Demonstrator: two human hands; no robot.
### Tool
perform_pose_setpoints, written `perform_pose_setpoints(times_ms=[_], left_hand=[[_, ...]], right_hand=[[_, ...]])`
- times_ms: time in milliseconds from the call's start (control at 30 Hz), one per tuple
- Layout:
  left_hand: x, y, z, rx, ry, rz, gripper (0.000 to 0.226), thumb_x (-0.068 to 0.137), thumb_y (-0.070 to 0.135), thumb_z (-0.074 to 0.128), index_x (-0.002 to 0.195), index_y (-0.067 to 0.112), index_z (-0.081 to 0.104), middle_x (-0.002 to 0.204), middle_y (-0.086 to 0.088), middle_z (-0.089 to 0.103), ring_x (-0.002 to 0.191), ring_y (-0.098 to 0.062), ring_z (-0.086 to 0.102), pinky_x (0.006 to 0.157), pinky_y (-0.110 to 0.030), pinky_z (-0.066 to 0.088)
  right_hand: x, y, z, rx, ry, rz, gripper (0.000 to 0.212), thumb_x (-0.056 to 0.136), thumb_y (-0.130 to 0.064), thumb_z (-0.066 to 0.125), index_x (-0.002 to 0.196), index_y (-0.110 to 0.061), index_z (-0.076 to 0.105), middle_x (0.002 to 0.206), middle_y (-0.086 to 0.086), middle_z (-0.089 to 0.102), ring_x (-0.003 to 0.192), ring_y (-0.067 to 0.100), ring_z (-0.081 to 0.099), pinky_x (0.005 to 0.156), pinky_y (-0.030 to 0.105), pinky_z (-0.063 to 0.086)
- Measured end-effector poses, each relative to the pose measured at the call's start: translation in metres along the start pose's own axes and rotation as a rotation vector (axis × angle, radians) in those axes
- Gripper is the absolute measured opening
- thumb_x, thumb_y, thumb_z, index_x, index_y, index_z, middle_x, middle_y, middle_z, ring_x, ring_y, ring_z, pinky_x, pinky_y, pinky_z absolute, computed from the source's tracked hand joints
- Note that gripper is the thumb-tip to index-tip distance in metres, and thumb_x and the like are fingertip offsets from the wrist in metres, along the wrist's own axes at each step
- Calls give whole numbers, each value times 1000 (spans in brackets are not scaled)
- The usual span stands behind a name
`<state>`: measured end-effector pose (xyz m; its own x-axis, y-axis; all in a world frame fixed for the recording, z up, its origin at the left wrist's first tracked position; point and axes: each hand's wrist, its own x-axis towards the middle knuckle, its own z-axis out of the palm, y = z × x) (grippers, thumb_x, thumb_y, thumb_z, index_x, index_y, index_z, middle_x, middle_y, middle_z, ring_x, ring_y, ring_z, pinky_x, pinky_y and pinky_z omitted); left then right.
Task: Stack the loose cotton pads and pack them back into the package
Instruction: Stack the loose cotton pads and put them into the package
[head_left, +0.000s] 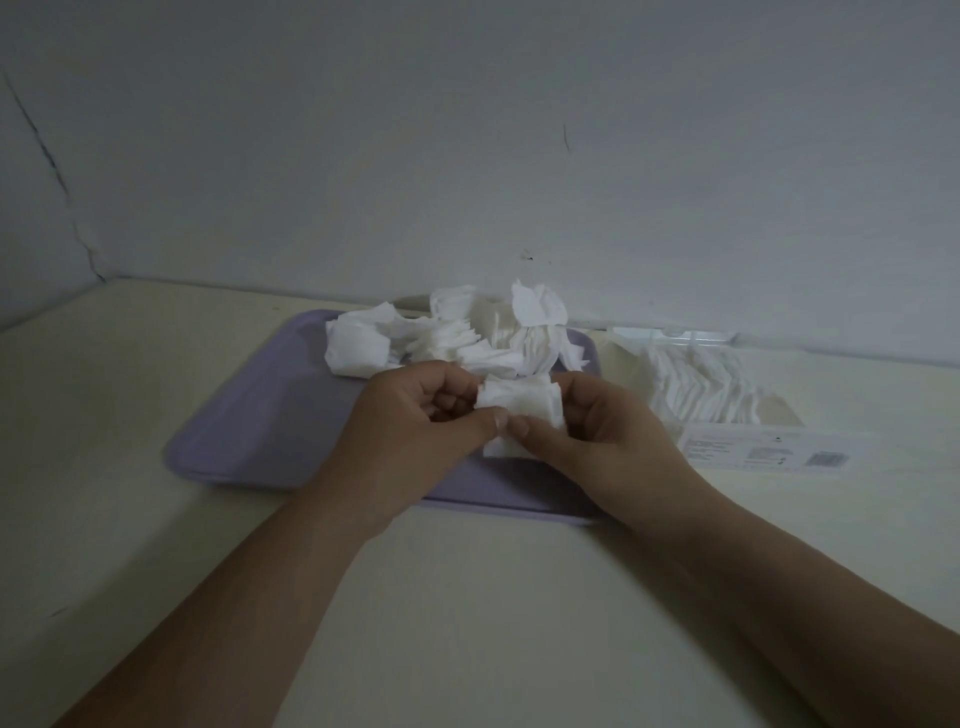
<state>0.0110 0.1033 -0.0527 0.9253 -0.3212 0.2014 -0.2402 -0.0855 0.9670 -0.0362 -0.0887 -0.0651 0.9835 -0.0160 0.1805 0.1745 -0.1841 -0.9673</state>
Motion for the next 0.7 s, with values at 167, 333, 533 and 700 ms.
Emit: perform_pose_setpoints(times_ms=[167, 333, 533, 700], left_hand=[[2, -3, -2, 71, 14, 1, 14, 85, 2, 79, 87, 14, 73, 70, -2, 70, 60, -12, 63, 51, -18, 48], [1, -6, -2, 163, -40, -10, 25, 81, 11, 85, 98, 22, 71, 69, -3, 63, 62, -16, 55, 62, -29, 48], [2, -2, 8, 196, 33, -32, 22, 91, 31, 75, 110, 32, 65, 68, -14, 60, 52, -14, 49, 52, -28, 41], [6, -7, 11, 312, 106, -36, 28, 90, 60, 64, 94, 33, 71, 64, 7, 64, 61, -15, 62, 62, -27, 43]], right_hand=[[0, 3, -3, -206, 82, -31, 19, 88, -18, 78, 105, -19, 70, 97, 2, 79, 94, 26, 75, 93, 54, 57], [-1, 4, -3, -391, 100, -66, 36, 84, -20, 78, 117, -31, 66, 96, -9, 75, 92, 12, 72, 91, 42, 58], [-1, 7, 2, -502, 86, -95, 42, 87, -16, 69, 126, -31, 61, 88, -14, 66, 85, 10, 67, 89, 40, 57], [-4, 2, 5, -481, 63, -114, 37, 86, -8, 61, 115, -30, 64, 97, -10, 74, 95, 9, 70, 93, 40, 57]])
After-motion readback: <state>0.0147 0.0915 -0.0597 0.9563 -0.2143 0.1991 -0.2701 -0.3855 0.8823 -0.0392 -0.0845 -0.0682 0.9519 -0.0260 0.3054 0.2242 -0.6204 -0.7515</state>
